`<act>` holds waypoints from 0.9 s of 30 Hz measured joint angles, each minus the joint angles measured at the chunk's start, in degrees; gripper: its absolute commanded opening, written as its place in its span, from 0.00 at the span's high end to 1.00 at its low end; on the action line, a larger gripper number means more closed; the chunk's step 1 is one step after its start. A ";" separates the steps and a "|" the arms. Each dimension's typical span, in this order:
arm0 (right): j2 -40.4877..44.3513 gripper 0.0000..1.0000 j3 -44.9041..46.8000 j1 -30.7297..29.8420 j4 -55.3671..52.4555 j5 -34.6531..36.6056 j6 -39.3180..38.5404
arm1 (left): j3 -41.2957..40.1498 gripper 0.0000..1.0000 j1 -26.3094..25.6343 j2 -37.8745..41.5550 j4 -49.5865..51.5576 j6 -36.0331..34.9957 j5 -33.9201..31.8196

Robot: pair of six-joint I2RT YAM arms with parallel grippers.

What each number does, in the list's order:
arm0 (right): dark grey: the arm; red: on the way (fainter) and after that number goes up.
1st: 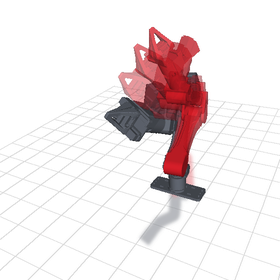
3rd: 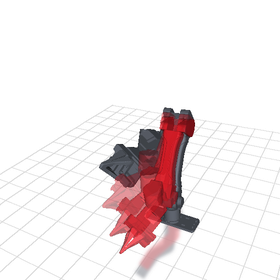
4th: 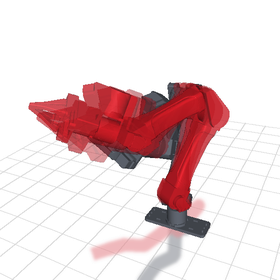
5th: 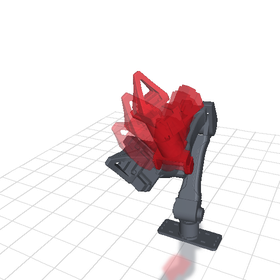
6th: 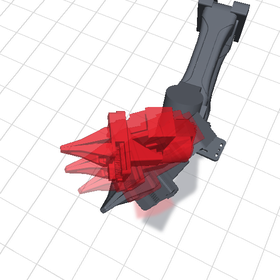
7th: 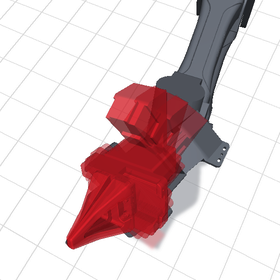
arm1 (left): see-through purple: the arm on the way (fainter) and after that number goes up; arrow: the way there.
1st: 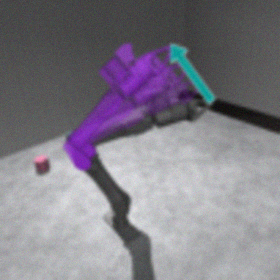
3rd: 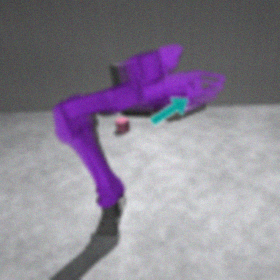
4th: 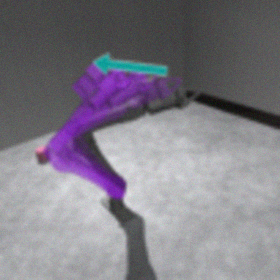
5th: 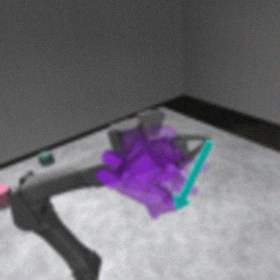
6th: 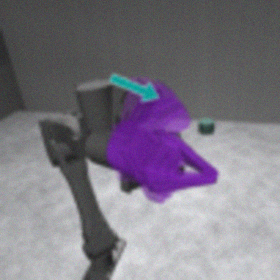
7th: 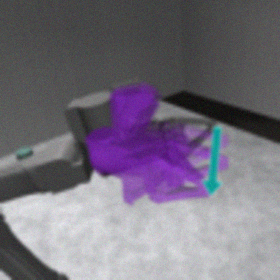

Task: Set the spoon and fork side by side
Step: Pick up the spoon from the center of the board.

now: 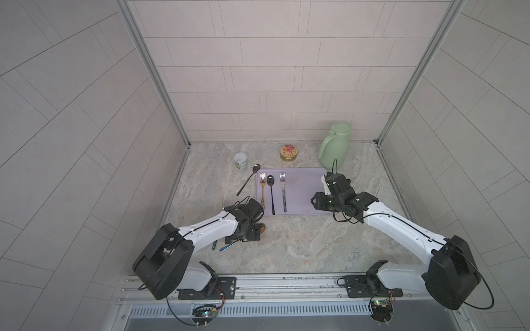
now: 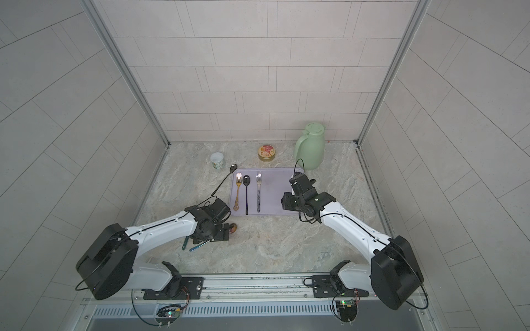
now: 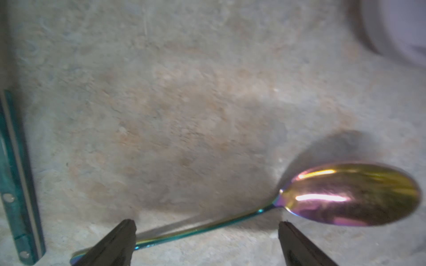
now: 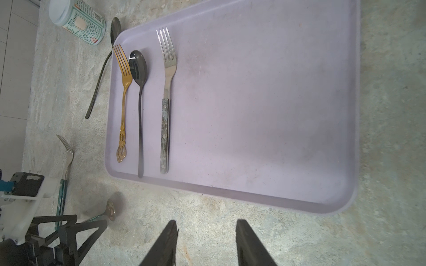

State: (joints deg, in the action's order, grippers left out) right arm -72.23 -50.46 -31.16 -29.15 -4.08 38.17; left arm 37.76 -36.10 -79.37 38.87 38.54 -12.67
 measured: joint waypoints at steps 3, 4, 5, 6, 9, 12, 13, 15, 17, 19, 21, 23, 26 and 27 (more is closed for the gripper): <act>0.00 0.54 0.00 0.00 0.00 0.07 -0.02 | -0.50 0.03 0.24 -0.02 -1.22 -0.44 1.27; 0.00 0.54 0.00 0.00 0.00 0.11 -0.02 | -0.66 0.04 0.24 0.02 -1.51 -0.48 1.79; 0.00 0.54 0.00 0.00 -0.02 0.15 0.00 | -0.83 0.06 0.24 0.22 -1.70 -0.68 1.99; 0.00 0.54 0.00 0.00 0.00 0.20 0.00 | -0.98 0.09 0.22 0.46 -1.86 -0.72 2.25; 0.00 0.54 0.02 0.00 0.00 0.22 0.00 | -1.84 0.20 -0.11 1.99 -2.29 -0.83 3.21; 0.00 0.54 0.02 0.00 0.02 0.20 0.00 | -2.58 0.30 -1.95 3.37 -2.71 -0.37 5.22; 0.00 0.54 0.07 0.00 0.07 0.20 0.00 | -2.69 0.33 -2.84 3.61 -2.82 -0.13 5.86; -0.11 0.54 0.07 0.00 0.09 0.17 0.00 | -2.73 0.37 -4.76 3.63 -2.97 0.31 6.49; -0.37 0.54 0.07 0.00 0.13 0.15 0.00 | -2.71 0.43 -6.51 3.32 -3.19 0.74 6.43; -0.59 0.54 0.07 -0.02 0.15 0.15 0.00 | -2.47 0.52 -7.50 2.56 -3.21 1.09 5.70; -0.66 0.54 0.07 -0.02 0.13 0.15 0.00 | -1.84 0.59 -8.26 1.53 -2.67 1.22 4.79; -0.63 0.54 0.07 -0.02 0.15 0.15 0.00 | -1.05 0.68 -9.35 0.37 -2.08 1.36 3.34; -0.63 0.54 0.07 -0.02 0.13 0.17 0.00 | 0.09 0.77 -11.19 -1.27 -1.77 1.11 1.75; -0.66 0.54 0.07 -0.02 0.13 0.17 0.00 | 0.50 0.80 -11.74 -1.79 -1.79 0.96 1.51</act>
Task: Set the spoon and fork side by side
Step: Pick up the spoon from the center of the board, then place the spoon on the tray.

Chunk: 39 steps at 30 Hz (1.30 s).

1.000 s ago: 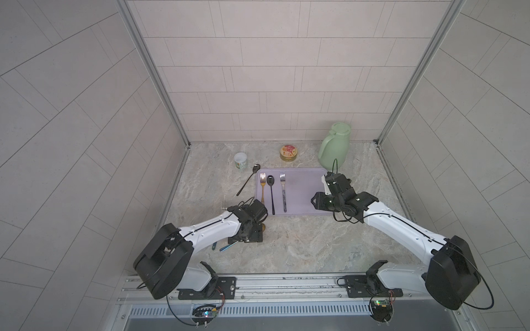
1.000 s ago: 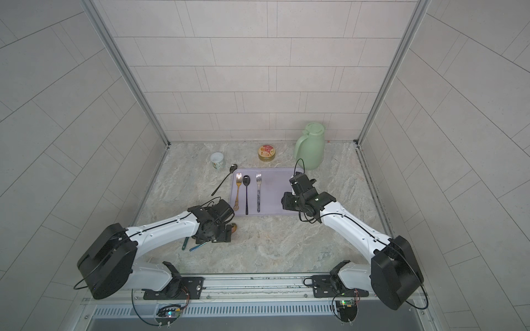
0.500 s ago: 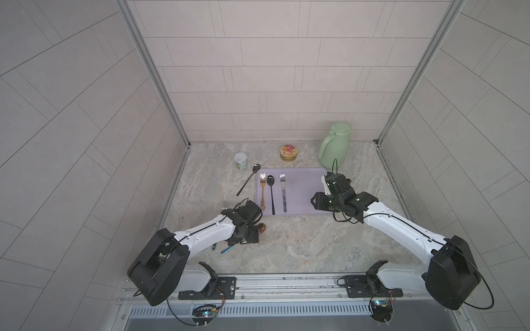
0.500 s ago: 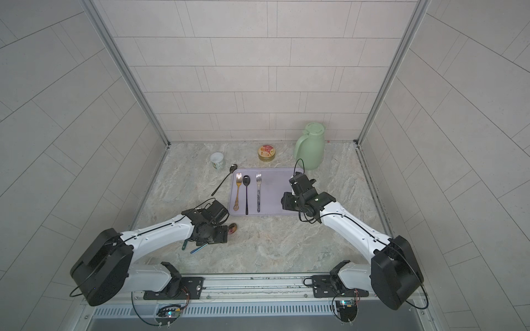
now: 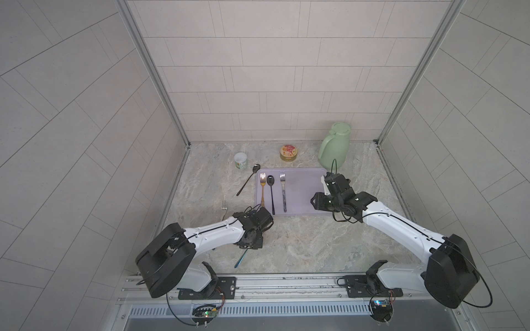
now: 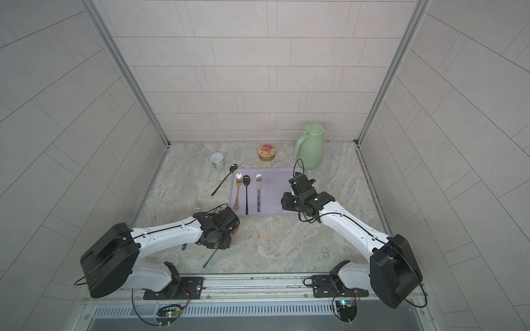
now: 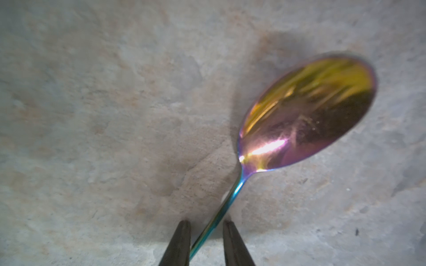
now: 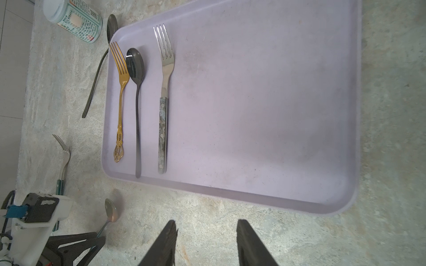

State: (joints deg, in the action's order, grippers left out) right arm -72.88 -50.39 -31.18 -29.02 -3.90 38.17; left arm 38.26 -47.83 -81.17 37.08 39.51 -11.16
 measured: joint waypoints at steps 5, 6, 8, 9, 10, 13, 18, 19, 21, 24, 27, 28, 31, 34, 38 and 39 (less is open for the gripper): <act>0.02 0.54 0.00 0.00 0.00 0.00 0.00 | 2.01 0.85 -2.40 -2.27 0.50 -0.59 -1.49; 0.00 0.54 0.00 0.00 0.00 0.00 0.00 | 2.25 0.87 -3.26 -2.47 0.57 -0.72 -2.12; 0.02 0.54 0.00 0.00 0.00 0.00 0.00 | 2.45 0.90 -4.48 -2.56 0.37 -0.96 -2.36; 0.00 0.54 0.00 0.00 0.00 0.00 0.00 | 2.47 0.91 -5.11 -2.58 0.15 -1.11 -2.43; 0.02 0.54 0.00 0.00 0.00 0.00 0.00 | 2.51 0.93 -5.55 -2.58 -0.20 -1.33 -2.40; 0.00 0.54 0.00 0.00 -0.02 0.04 -0.02 | 2.82 0.94 -6.25 -2.47 -0.31 -1.38 -1.70; 0.02 0.54 0.00 0.02 -0.17 0.76 -0.22 | 5.14 0.94 -6.51 -2.27 1.42 -1.33 -0.57; 0.04 0.54 0.00 0.02 -0.28 1.14 -0.26 | 6.47 0.94 -6.56 -2.27 2.03 -1.33 -0.61; 0.31 0.54 0.00 0.33 -0.68 1.62 -0.46 | 9.81 0.94 -6.45 -2.38 3.10 -1.38 -0.72; 1.55 0.53 0.42 1.31 -1.14 2.21 -0.85 | 17.07 0.95 -5.33 -3.72 4.42 -1.64 -0.52; 3.80 0.53 1.84 3.06 -1.49 2.67 -1.33 | 24.59 0.96 -3.04 -6.84 4.70 -2.05 0.31; 4.61 0.53 2.38 3.78 -1.64 2.69 -1.51 | 27.17 0.96 -1.95 -8.39 4.70 -2.25 0.61; 6.91 0.53 4.00 6.08 -2.10 2.64 -2.05 | 34.53 0.96 1.09 -13.70 4.98 -2.58 1.77; 8.59 0.53 4.87 8.26 -3.21 2.62 -2.89 | 41.66 0.96 3.32 -19.56 5.03 -2.73 3.02; 10.21 0.53 5.35 10.05 -4.17 2.62 -3.63 | 50.53 0.97 5.64 -27.36 5.22 -2.64 4.52; 10.78 0.53 5.60 10.32 -4.31 2.60 -3.87 | 53.02 0.98 6.34 -29.83 5.18 -2.64 4.98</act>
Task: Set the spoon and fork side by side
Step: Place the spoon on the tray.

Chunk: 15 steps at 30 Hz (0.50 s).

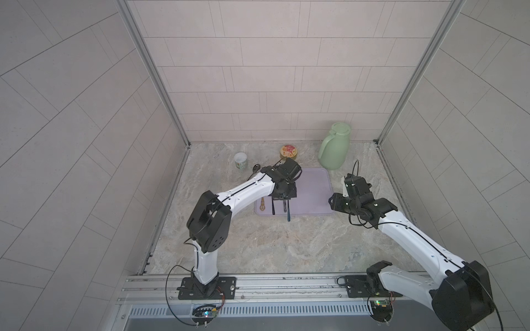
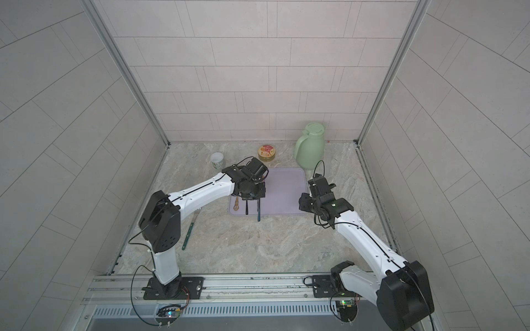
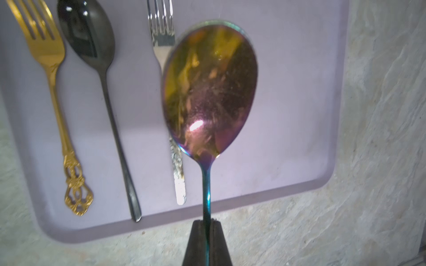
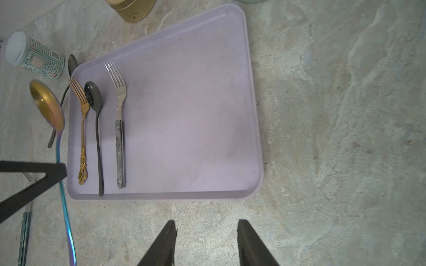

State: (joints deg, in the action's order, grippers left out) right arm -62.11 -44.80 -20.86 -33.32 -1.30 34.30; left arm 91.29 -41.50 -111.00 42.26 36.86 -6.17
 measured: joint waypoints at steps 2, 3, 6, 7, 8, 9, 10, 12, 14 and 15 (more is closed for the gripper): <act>0.66 0.53 0.20 0.26 -0.37 -0.13 -0.28 | 2.89 0.98 0.85 -3.13 0.04 0.11 0.59; 0.87 0.53 0.28 0.26 -0.48 -0.24 -0.46 | 4.26 0.98 1.33 -4.72 0.04 0.20 0.87; 1.05 0.53 0.35 0.37 -0.79 -0.76 -0.74 | 7.61 0.98 2.51 -8.70 0.11 0.46 1.92; 1.05 0.53 0.35 0.37 -0.87 -1.01 -0.79 | 8.55 0.98 2.78 -9.90 0.11 0.66 2.25; 1.05 0.53 0.35 0.37 -0.94 -1.25 -0.85 | 9.31 0.98 2.97 -10.88 0.11 0.72 2.47; 1.05 0.53 0.35 0.37 -0.98 -1.40 -0.90 | 10.12 0.98 3.15 -11.89 0.09 0.85 2.78; 1.05 0.53 0.35 0.37 -0.98 -1.53 -0.90 | 10.93 0.99 3.26 -12.83 0.11 0.87 3.02; 1.05 0.53 0.35 0.37 -0.94 -1.75 -0.90 | 12.26 0.99 3.54 -14.32 0.04 1.09 3.32; 0.98 0.53 0.35 0.37 -0.94 -1.95 -0.90 | 13.18 0.99 3.67 -15.54 -0.15 1.27 3.41; 0.90 0.53 0.35 0.37 -0.92 -2.01 -0.90 | 13.49 0.99 3.67 -16.02 -0.20 1.29 3.43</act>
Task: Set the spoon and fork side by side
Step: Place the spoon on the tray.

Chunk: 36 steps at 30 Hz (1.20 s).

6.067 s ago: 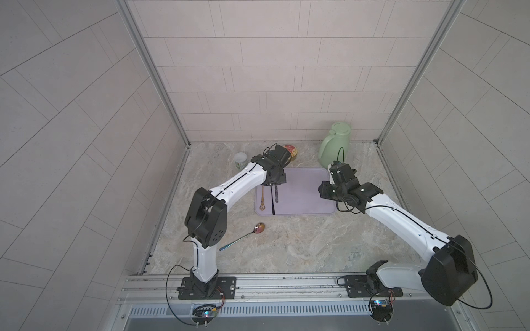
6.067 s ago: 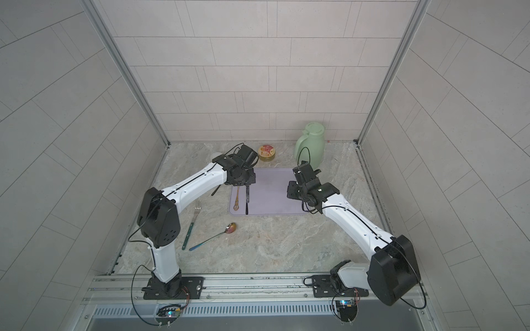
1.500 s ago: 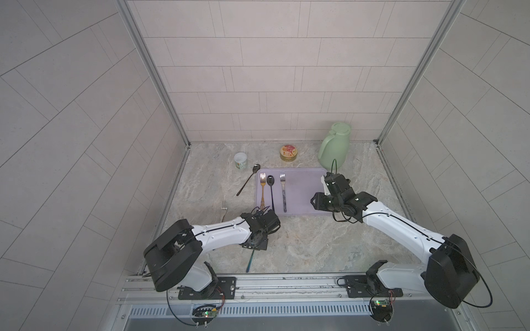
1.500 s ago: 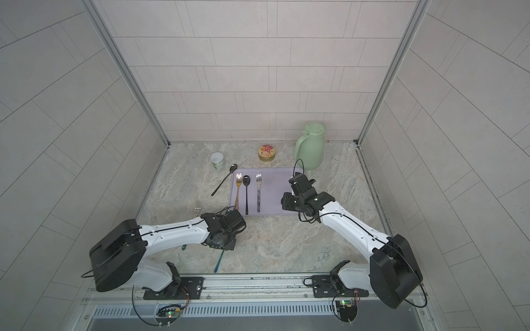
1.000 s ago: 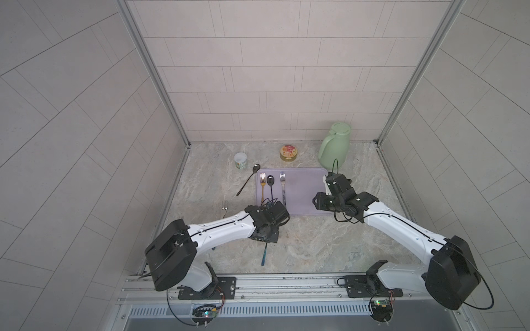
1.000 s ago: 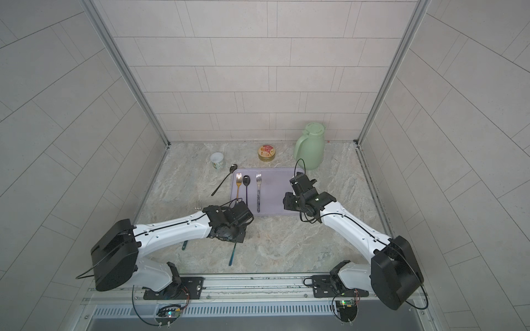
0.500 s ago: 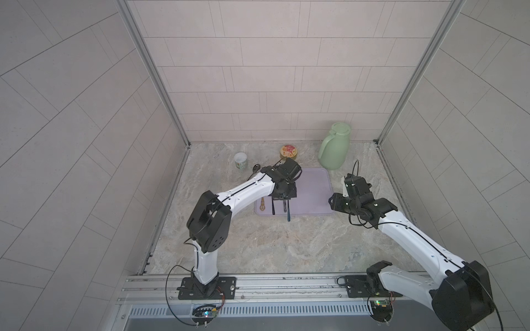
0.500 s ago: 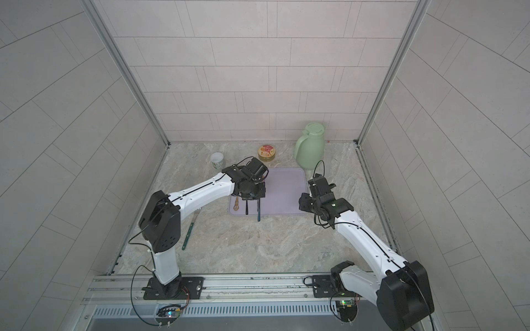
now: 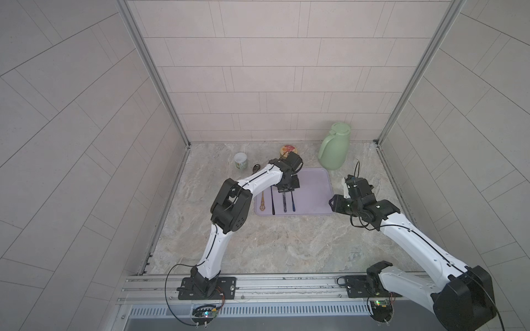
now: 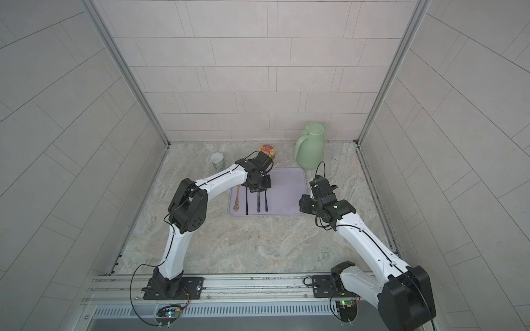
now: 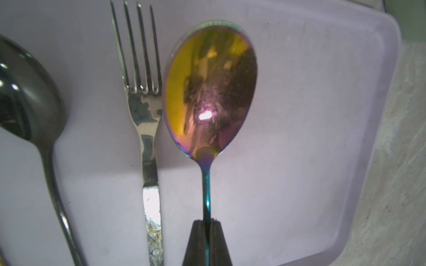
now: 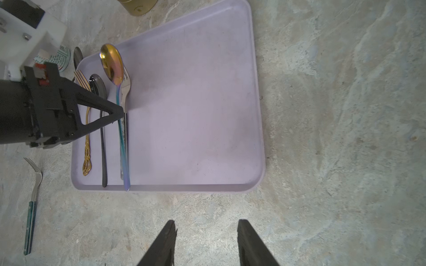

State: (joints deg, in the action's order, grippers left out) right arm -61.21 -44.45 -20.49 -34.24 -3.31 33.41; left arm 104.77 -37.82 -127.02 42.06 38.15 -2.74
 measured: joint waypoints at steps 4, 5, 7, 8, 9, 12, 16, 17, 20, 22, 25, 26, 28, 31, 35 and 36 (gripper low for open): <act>-0.81 0.53 0.00 0.00 -0.02 -0.70 0.00 | 1.88 0.99 -0.02 -2.25 0.04 0.00 0.20; -1.01 0.53 0.00 0.00 -0.02 -0.83 0.00 | 2.38 0.99 -0.02 -2.82 0.00 -0.02 0.24; -1.22 0.53 0.00 0.00 -0.02 -1.01 0.00 | 3.08 0.99 -0.02 -3.91 -0.04 -0.02 0.42; -1.27 0.53 0.00 0.00 -0.02 -1.03 0.00 | 3.21 0.99 -0.02 -4.35 0.07 -0.02 0.44; -1.31 0.53 0.00 0.02 -0.02 -1.05 0.00 | 3.26 0.99 -0.02 -4.66 0.07 -0.02 0.48; -1.36 0.53 0.00 0.02 -0.02 -1.09 0.00 | 3.39 0.99 -0.02 -5.42 0.15 -0.02 0.59; -1.36 0.53 0.00 0.02 0.00 -1.25 0.00 | 3.50 0.65 -0.02 -5.75 0.57 -0.50 0.81; -1.36 0.53 0.00 0.02 -0.02 -1.27 0.00 | 3.61 0.54 -0.02 -5.75 0.74 -0.31 0.87; -1.36 0.53 0.00 0.07 0.00 -1.44 0.00 | 3.82 0.39 -0.02 -5.57 1.42 -0.92 0.61; -1.36 0.53 0.00 0.13 -0.02 -1.55 0.00 | 3.72 0.36 0.00 -4.83 2.36 -1.40 -0.15; -1.36 0.52 0.00 0.15 -0.02 -1.70 0.00 | -0.28 0.36 0.50 -0.04 2.36 -2.54 -2.03; -1.36 0.52 0.00 0.15 -0.02 -1.70 0.00 | -2.67 0.36 0.63 2.58 2.25 -2.95 -2.49; -1.36 0.52 0.00 0.17 0.00 -1.73 0.00 | -8.63 0.36 1.42 9.31 1.77 -3.78 -3.69; -1.36 0.52 0.00 0.17 0.22 -1.95 0.00 | -16.92 0.36 4.09 19.12 1.22 -4.72 -5.88; -1.36 0.52 0.00 0.17 1.03 -2.45 0.00 | -28.11 0.30 10.29 30.23 -0.22 -5.60 -8.59; -1.38 0.52 0.00 0.17 1.29 -2.62 0.00 | -30.60 0.29 12.17 32.33 -0.37 -5.64 -9.27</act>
State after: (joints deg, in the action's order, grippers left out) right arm -62.59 -44.45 -20.32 -32.95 -5.93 33.41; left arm 74.17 -25.65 -94.70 41.69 32.51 -12.01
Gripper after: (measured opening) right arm 0.477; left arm 0.678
